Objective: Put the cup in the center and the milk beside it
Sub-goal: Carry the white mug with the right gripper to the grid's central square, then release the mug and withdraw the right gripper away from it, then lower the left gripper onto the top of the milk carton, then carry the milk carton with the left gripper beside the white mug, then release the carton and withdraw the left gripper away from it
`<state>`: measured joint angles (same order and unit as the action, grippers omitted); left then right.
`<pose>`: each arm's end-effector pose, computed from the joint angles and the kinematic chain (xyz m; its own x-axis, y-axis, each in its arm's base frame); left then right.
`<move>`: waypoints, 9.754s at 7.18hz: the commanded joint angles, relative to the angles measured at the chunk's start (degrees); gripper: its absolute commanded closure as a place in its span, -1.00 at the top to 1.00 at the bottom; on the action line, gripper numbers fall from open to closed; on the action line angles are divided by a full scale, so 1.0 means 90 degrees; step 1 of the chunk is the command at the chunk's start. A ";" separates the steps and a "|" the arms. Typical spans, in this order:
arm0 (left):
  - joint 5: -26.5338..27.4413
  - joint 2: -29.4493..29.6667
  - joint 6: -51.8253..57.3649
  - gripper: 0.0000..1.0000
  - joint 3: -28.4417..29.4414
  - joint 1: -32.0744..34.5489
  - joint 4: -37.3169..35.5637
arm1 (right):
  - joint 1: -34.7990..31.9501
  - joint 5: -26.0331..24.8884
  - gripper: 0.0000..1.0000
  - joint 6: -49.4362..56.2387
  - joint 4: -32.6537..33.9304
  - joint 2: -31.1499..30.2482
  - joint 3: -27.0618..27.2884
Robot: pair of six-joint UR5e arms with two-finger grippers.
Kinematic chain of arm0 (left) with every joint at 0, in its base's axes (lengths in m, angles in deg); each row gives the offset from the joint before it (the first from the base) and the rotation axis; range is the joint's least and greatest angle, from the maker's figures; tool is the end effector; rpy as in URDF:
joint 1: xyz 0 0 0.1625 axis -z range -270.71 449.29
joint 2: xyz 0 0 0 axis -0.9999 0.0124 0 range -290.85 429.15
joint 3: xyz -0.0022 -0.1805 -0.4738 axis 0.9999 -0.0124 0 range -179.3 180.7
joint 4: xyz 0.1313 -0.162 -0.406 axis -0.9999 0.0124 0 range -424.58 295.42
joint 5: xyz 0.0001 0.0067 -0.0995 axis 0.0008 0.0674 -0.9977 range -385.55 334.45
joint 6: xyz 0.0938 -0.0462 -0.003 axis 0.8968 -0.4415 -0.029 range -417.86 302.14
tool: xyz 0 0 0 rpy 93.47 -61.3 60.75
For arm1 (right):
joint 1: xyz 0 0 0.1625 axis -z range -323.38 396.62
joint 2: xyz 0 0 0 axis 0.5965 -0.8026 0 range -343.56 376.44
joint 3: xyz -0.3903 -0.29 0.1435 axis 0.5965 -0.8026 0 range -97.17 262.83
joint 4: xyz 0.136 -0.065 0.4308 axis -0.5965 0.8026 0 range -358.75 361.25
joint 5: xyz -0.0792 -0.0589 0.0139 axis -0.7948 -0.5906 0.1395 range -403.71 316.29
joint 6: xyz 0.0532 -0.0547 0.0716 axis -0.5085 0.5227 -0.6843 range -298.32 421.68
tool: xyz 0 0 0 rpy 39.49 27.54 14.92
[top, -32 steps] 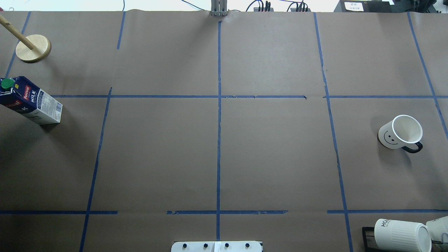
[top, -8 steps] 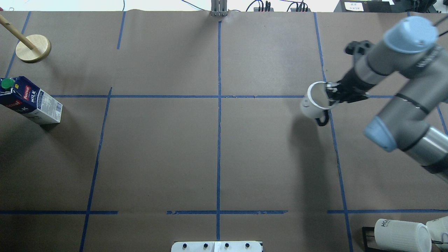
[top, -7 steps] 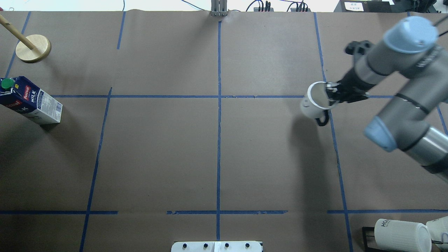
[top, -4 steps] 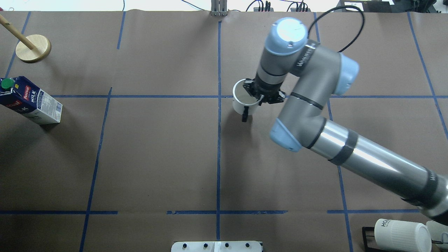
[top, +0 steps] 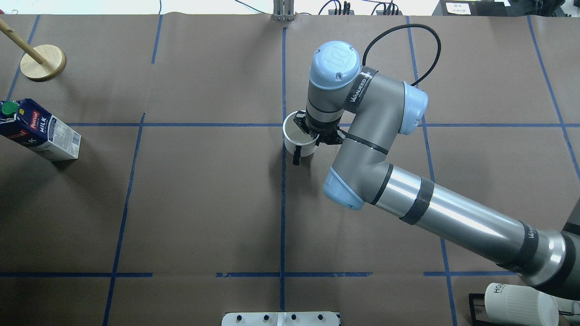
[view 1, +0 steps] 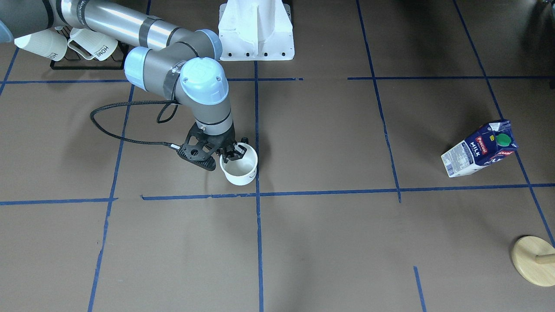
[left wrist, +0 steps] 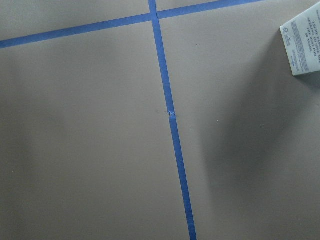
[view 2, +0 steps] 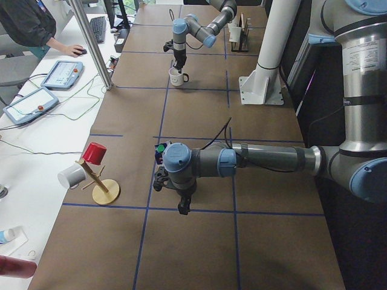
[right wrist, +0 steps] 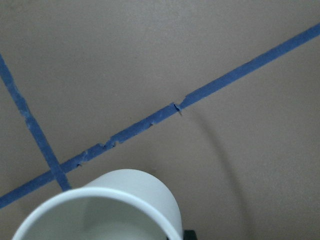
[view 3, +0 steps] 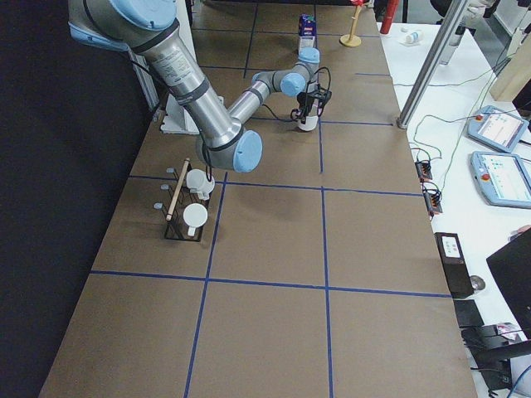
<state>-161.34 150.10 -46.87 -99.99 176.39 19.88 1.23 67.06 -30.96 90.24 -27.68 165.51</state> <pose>-0.0355 -0.4535 0.7302 0.6764 0.1768 -0.7150 -0.1828 0.9807 0.0696 -0.6327 -0.5675 0.2553 0.6113 0.4870 0.6237 -0.3858 0.8716 -0.3024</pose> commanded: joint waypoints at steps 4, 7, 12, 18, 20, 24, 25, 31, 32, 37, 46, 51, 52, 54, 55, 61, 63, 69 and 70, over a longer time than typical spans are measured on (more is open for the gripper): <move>0.0000 0.0000 0.0000 1.00 0.0007 0.0000 0.0009 | 0.0163 -0.0140 1.00 -0.0087 -0.0170 -0.0009 0.0022; 0.0088 0.0039 0.0048 1.00 -0.0013 -0.0010 0.0039 | -0.0722 0.0755 1.00 0.1040 0.0372 -0.0272 0.0839; 0.0059 0.0595 -0.0029 1.00 -0.0012 -0.0020 0.0146 | -0.3163 0.2065 1.00 0.6232 0.1832 -0.2630 0.2725; 0.0000 0.1006 -0.0039 1.00 -0.0507 -0.0049 0.0166 | -0.5666 0.2340 1.00 1.1610 0.1832 -0.5447 0.2884; 0.0000 0.1355 -0.1669 1.00 -0.0598 -0.0573 0.0205 | -0.5667 0.2341 1.00 1.1544 0.1822 -0.5439 0.2884; 0.0078 0.2031 -0.4882 1.00 -0.0648 -0.1503 0.0225 | -0.5658 0.2341 1.00 1.1534 0.1822 -0.5430 0.2884; 0.0088 0.2012 -0.4825 1.00 -0.0551 -0.1630 0.0225 | -0.5667 0.2331 1.00 1.1534 0.1822 -0.5420 0.2874; 0.0381 0.1973 -0.4785 1.00 0.0141 -0.1894 0.0875 | -0.5658 0.2321 1.00 1.1534 0.1822 -0.5420 0.2845; 0.0381 0.1963 -0.4795 1.00 0.0385 -0.1914 0.1246 | -0.5658 0.2321 1.00 1.1544 0.1822 -0.5420 0.2845; 0.0527 0.1953 -0.4775 -0.35 0.0359 -0.1963 0.1475 | -0.5658 0.2321 1.00 1.1554 0.1822 -0.5449 0.2825; 0.1453 0.5511 -0.7406 -0.35 -0.0133 -0.4196 -0.1084 | -0.5667 0.2331 1.00 1.1544 0.1822 -0.5478 0.2835; 0.2197 0.7100 -0.8701 -0.32 0.1881 -0.5165 -0.0137 | -0.5658 0.2321 1.00 1.1534 0.1822 -0.5478 0.2806; 0.2197 0.7080 -0.8682 -0.28 0.1901 -0.5185 -0.0137 | -0.5658 0.2331 1.00 1.1534 0.1832 -0.5469 0.2806; 0.2207 0.7099 -0.8633 0.96 0.1941 -0.5186 -0.0127 | -0.5658 0.2331 1.00 1.1534 0.1832 -0.5468 0.2796; 0.2197 0.7109 -0.8672 1.00 0.1883 -0.5176 -0.0146 | -0.5658 0.2341 1.00 1.1534 0.1832 -0.5468 0.2806; 0.1000 0.4845 -0.4934 1.00 -0.1079 -0.3326 -0.1953 | -0.5658 0.2341 1.00 1.1534 0.1832 -0.5468 0.2777; 0.0383 0.3289 -0.2492 1.00 -0.1467 -0.2009 -0.1914 | -0.5658 0.2321 1.00 1.1534 0.1832 -0.5478 0.2757; 0.0264 0.0830 0.0574 1.00 -0.0398 0.0330 -0.1117 | -0.6057 0.2253 1.00 1.1554 0.1092 -0.6268 0.2562; 0.0264 0.0608 0.0605 1.00 0.0100 0.0409 -0.0437 | -0.6106 0.2263 1.00 1.1554 0.1041 -0.6366 0.2571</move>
<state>-158.96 157.58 -42.87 -104.11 178.48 10.13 -52.99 87.36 73.03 100.95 -83.53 188.79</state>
